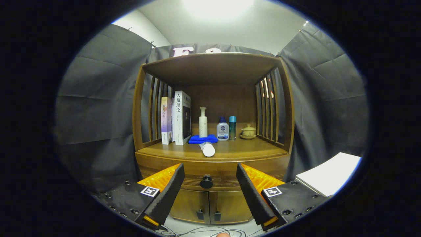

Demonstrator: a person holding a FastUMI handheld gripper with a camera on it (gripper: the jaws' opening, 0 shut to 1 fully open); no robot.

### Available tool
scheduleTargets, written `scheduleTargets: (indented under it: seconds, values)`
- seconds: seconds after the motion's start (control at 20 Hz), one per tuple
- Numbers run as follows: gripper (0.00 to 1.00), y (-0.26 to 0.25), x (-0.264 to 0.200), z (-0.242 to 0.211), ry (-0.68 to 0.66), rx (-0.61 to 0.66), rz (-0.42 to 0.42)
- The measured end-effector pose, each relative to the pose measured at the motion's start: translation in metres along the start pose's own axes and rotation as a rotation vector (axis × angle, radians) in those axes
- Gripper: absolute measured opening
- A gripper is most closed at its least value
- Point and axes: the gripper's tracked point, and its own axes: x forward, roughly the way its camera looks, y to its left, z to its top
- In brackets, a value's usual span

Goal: Pull open the drawer, take out the items inside it, and place them on the countertop above the cabinet.

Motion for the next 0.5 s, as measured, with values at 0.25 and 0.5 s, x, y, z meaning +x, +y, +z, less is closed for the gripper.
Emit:
scheduleTargets:
  seconds: [0.25,0.5]
  values:
    - [0.99,-0.002,-0.022,0.012,-0.033,-0.008,0.015]
    - [0.99,-0.002,-0.031,0.018,-0.051,-0.014,0.025]
